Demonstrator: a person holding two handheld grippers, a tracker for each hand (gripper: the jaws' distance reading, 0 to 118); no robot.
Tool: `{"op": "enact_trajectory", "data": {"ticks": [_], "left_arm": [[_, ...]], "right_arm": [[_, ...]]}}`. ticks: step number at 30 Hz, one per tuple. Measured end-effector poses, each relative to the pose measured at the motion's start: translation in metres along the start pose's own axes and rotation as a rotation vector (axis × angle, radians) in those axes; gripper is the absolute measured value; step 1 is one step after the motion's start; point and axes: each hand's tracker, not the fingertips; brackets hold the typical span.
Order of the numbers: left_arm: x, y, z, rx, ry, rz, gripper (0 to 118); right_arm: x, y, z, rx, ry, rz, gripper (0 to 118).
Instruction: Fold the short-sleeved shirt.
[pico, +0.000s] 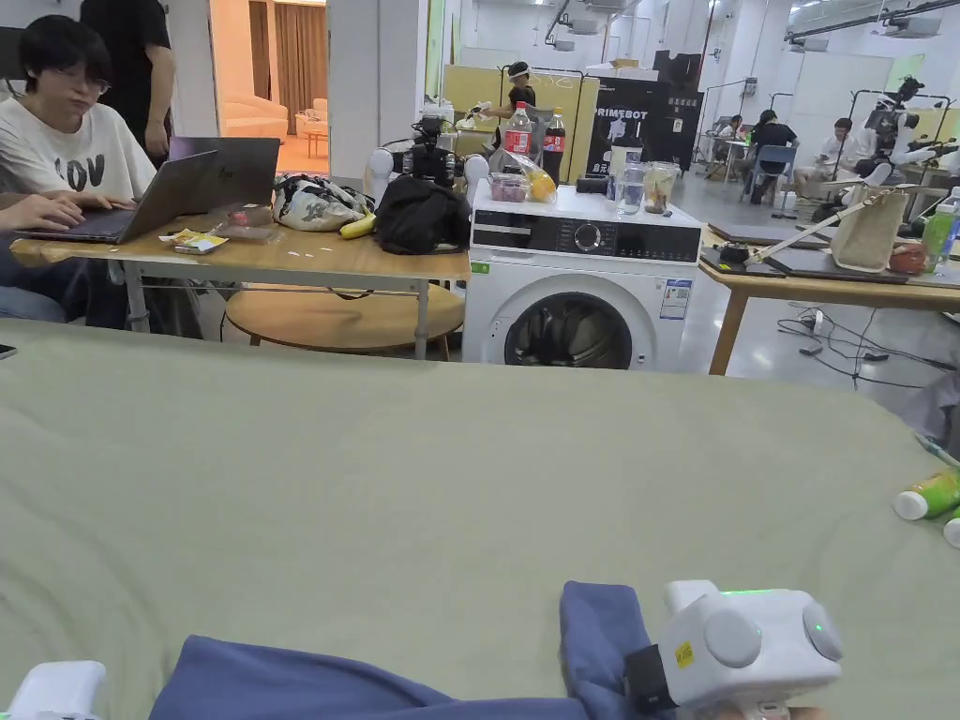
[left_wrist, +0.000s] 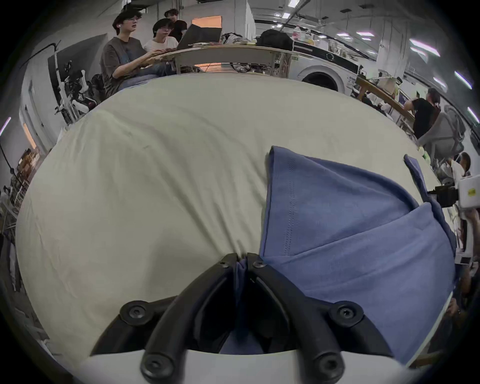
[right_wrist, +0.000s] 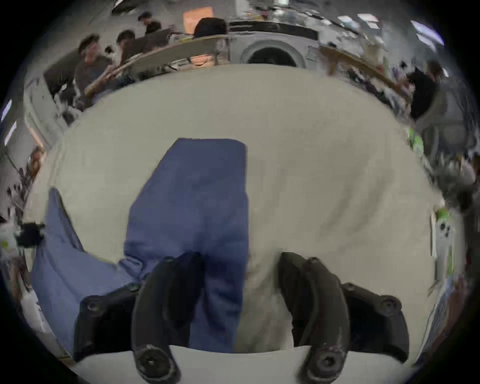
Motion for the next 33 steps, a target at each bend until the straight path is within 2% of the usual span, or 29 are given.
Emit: {"op": "enact_trajectory", "data": {"ticks": [1, 2, 3, 5, 7, 9, 11, 13, 15, 19, 21, 23, 29, 33], "left_arm": [[0.002, 0.001, -0.001, 0.002, 0.001, 0.002, 2], [0.002, 0.000, -0.001, 0.002, 0.003, 0.005, 2], [0.002, 0.000, 0.000, 0.006, 0.005, 0.008, 2], [-0.001, 0.001, 0.002, 0.010, -0.007, 0.021, 2], [-0.014, -0.001, 0.014, 0.089, -0.087, 0.082, 1], [-0.019, -0.012, 0.051, 0.299, -0.091, 0.066, 0], [-0.023, -0.009, 0.095, 0.388, -0.205, 0.097, 0], [-0.014, -0.006, 0.135, 0.440, -0.203, 0.056, 0], [-0.012, 0.000, 0.177, 0.515, -0.228, 0.024, 0], [-0.013, 0.014, 0.251, 0.729, -0.313, 0.050, 0], [-0.014, 0.024, 0.281, 0.789, -0.314, 0.058, 0], [-0.006, 0.039, 0.311, 0.858, -0.315, 0.010, 0], [0.021, 0.117, 0.352, 0.962, -0.276, -0.073, 0], [0.035, 0.189, 0.366, 1.010, -0.233, -0.096, 0]], "right_arm": [[0.001, 0.001, 0.003, -0.003, 0.018, -0.009, 40], [0.003, 0.002, 0.007, -0.004, 0.029, -0.018, 17], [0.004, 0.001, 0.011, 0.005, 0.037, -0.023, 0], [0.007, -0.006, 0.023, 0.047, 0.043, -0.031, 0], [0.009, -0.013, 0.045, 0.128, 0.040, -0.039, 0], [0.013, -0.020, 0.077, 0.218, 0.073, -0.035, 0], [0.018, -0.023, 0.118, 0.313, 0.113, -0.049, 0], [0.024, -0.027, 0.151, 0.378, 0.153, -0.067, 0], [0.029, -0.030, 0.191, 0.463, 0.162, -0.071, 0], [0.044, -0.030, 0.265, 0.619, 0.139, -0.063, 0], [0.049, -0.022, 0.302, 0.673, 0.144, -0.091, 0], [0.051, -0.015, 0.335, 0.734, 0.169, -0.075, 0], [0.040, 0.053, 0.413, 0.862, 0.062, -0.023, 0], [0.038, 0.120, 0.440, 0.904, 0.008, -0.027, 0]]}}
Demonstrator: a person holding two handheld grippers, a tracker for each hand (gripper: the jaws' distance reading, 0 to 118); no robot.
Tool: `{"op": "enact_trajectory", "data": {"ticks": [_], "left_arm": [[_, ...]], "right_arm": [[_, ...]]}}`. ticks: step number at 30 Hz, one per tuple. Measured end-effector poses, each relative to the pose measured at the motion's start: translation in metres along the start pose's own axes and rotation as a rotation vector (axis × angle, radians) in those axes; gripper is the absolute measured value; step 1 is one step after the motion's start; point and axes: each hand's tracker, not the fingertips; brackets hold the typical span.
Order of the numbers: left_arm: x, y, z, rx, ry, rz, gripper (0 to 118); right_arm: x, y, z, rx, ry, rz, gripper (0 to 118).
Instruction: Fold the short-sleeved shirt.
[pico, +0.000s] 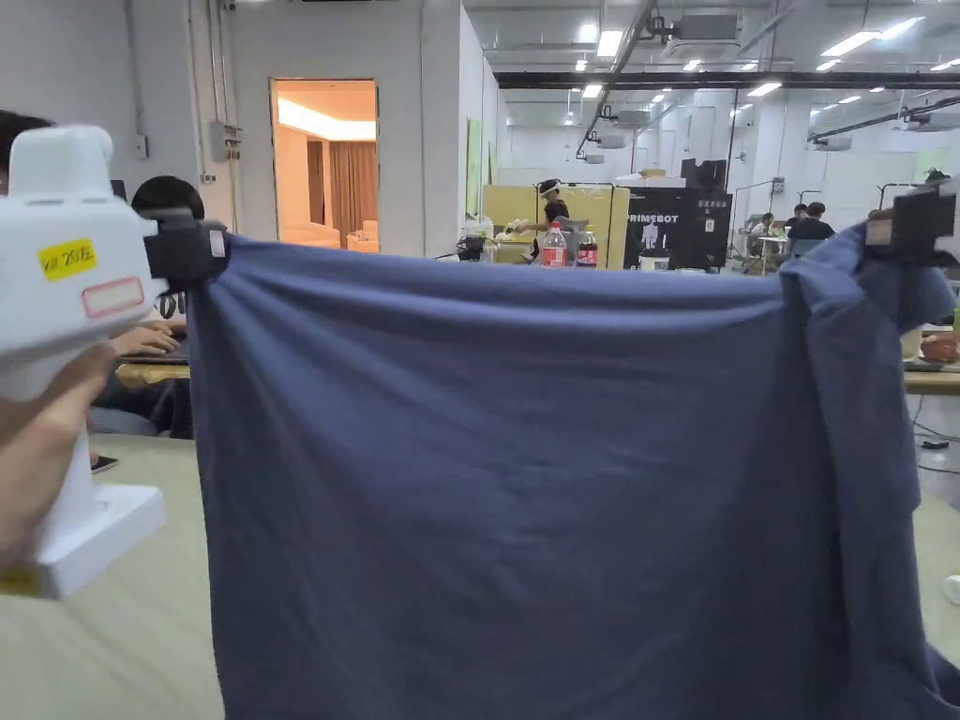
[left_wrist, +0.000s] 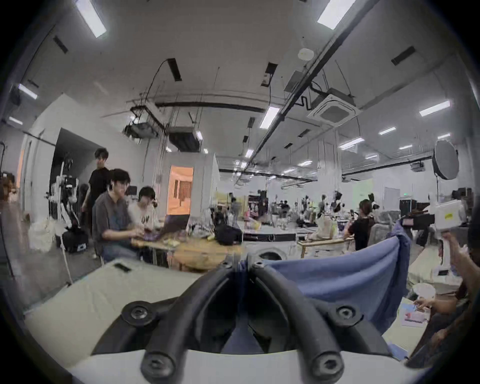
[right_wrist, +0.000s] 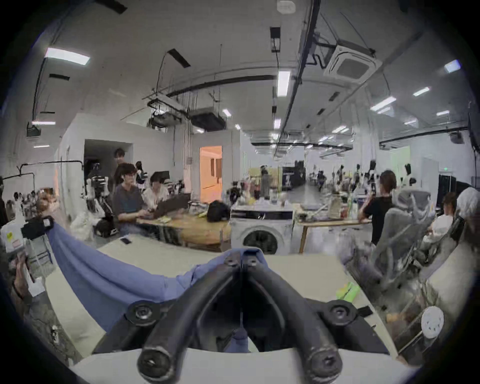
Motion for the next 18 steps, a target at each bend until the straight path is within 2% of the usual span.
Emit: {"op": "enact_trajectory", "data": {"ticks": [6, 8, 10, 18], "left_arm": [[-0.007, 0.054, -0.064, 0.045, 0.036, -0.001, 0], [-0.011, 0.065, -0.083, 0.042, 0.054, -0.008, 0], [-0.013, 0.069, -0.098, 0.039, 0.072, -0.028, 0], [-0.029, 0.078, -0.149, 0.017, 0.139, -0.053, 0]], "right_arm": [[0.006, 0.060, -0.057, 0.031, -0.022, -0.040, 0], [0.011, 0.076, -0.077, 0.049, -0.007, -0.119, 0], [0.011, 0.088, -0.094, 0.058, -0.007, -0.132, 0], [0.000, 0.125, -0.146, 0.097, -0.030, -0.076, 0]]}}
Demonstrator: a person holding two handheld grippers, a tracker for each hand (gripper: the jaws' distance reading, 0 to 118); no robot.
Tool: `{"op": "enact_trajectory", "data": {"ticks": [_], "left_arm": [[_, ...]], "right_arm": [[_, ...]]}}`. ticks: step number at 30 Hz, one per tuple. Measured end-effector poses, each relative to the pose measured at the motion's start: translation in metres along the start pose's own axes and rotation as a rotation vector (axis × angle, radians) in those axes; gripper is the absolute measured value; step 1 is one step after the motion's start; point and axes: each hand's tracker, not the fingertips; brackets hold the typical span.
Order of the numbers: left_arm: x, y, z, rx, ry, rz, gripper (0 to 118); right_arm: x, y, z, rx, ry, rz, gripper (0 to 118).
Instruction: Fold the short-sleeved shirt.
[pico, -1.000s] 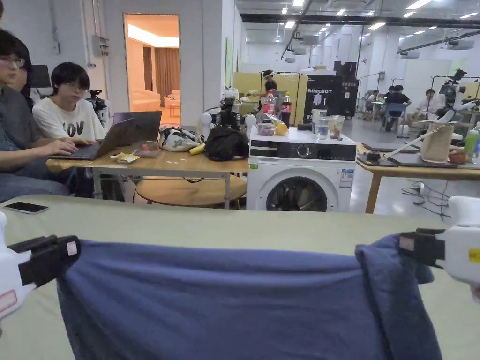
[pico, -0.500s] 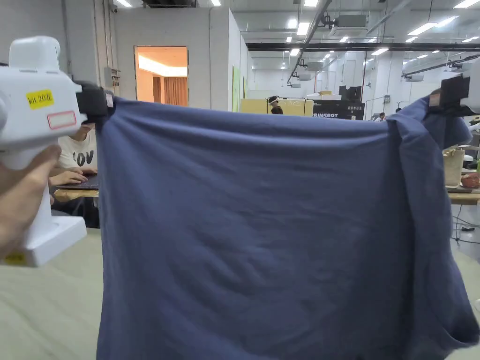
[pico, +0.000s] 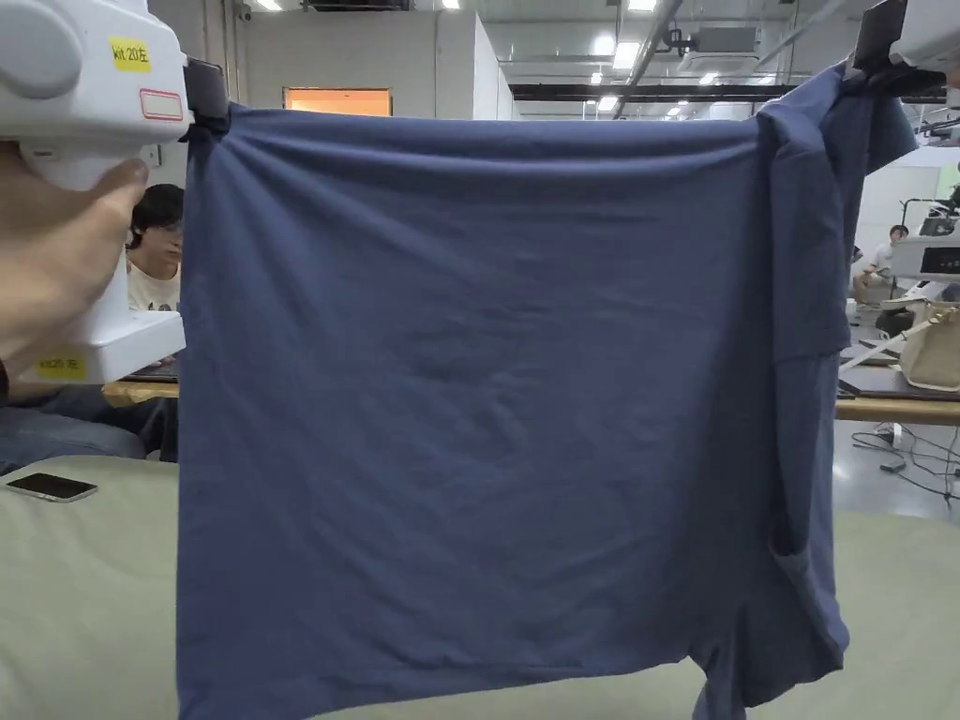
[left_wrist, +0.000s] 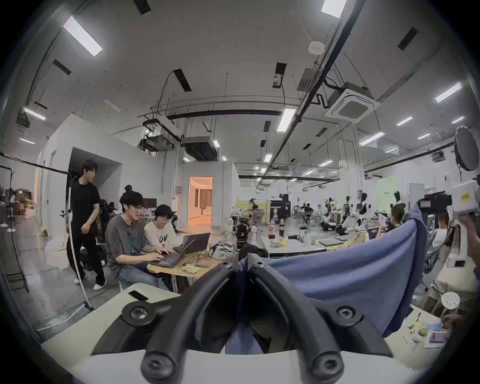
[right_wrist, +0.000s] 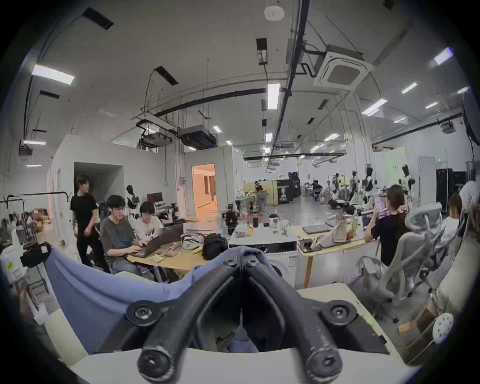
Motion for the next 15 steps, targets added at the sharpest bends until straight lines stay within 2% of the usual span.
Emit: {"op": "enact_trajectory", "data": {"ticks": [7, 15], "left_arm": [[0.002, -0.020, -0.021, -0.035, 0.006, -0.014, 0], [-0.002, -0.069, -0.030, -0.134, -0.003, 0.001, 0]], "right_arm": [[-0.007, -0.008, -0.003, 0.008, 0.001, 0.020, 0], [0.000, -0.057, 0.003, -0.037, 0.019, 0.010, 0]]}}
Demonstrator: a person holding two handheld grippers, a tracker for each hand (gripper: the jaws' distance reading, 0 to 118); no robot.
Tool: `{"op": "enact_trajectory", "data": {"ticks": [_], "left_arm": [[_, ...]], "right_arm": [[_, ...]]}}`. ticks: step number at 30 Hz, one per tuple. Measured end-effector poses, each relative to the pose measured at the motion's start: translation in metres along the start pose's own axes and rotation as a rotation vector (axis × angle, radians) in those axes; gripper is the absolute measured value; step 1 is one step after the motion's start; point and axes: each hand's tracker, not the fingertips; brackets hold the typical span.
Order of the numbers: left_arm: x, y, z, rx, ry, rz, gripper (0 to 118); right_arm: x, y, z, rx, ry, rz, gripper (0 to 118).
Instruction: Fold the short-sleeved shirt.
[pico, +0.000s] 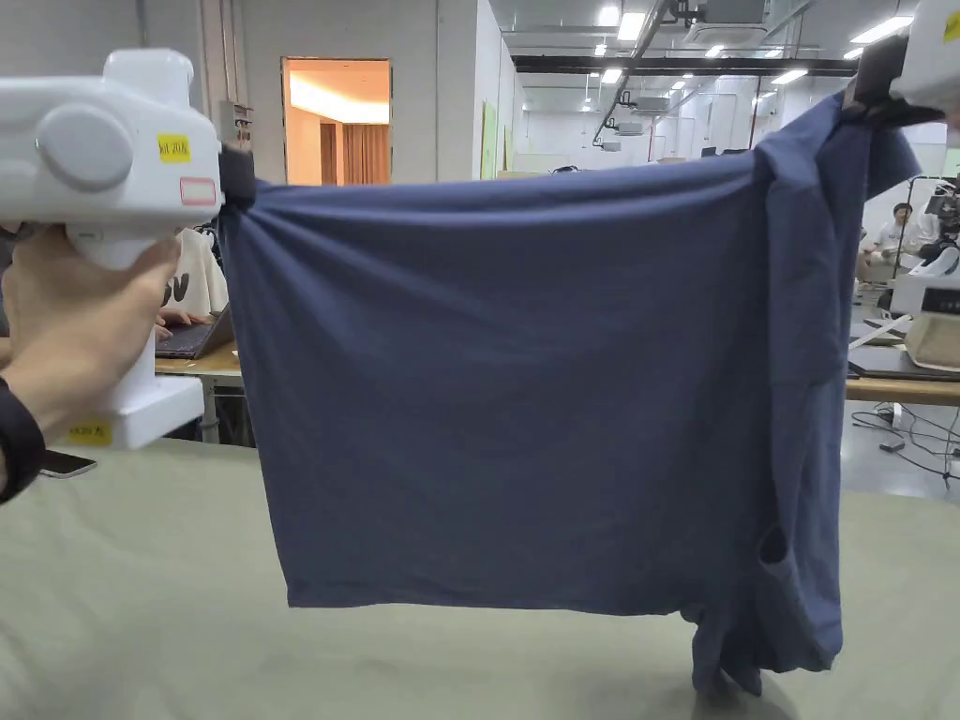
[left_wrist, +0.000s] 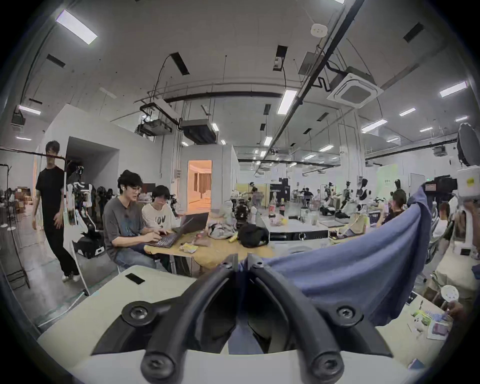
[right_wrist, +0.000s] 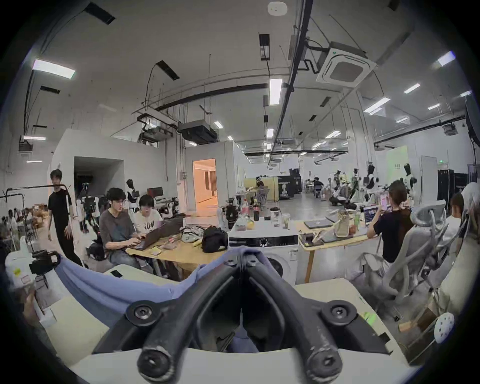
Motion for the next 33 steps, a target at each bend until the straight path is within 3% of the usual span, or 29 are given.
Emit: {"op": "enact_trajectory", "data": {"ticks": [5, 10, 15, 20, 23, 26, 31, 33], "left_arm": [[0.002, -0.059, 0.015, -0.102, -0.017, 0.062, 0], [0.009, -0.117, 0.058, -0.160, -0.049, 0.106, 0], [0.008, -0.160, 0.124, -0.169, -0.106, 0.105, 0], [-0.004, -0.202, 0.201, -0.183, -0.122, 0.146, 0], [-0.010, -0.237, 0.248, -0.207, -0.166, 0.178, 0], [-0.015, -0.280, 0.286, -0.317, -0.193, 0.185, 0], [-0.033, -0.346, 0.307, -0.534, -0.185, 0.177, 0], [-0.041, -0.362, 0.311, -0.582, -0.203, 0.190, 0]], "right_arm": [[0.011, -0.069, 0.028, -0.063, 0.040, -0.056, 0], [0.019, -0.127, 0.055, -0.146, 0.052, -0.019, 0], [0.027, -0.176, 0.111, -0.158, 0.107, -0.058, 0], [0.023, -0.219, 0.186, -0.189, 0.167, -0.026, 0], [0.023, -0.257, 0.234, -0.231, 0.218, -0.076, 0], [0.023, -0.304, 0.273, -0.315, 0.248, -0.109, 0], [0.016, -0.375, 0.306, -0.439, 0.233, -0.049, 0], [0.018, -0.405, 0.306, -0.544, 0.243, -0.101, 0]]}}
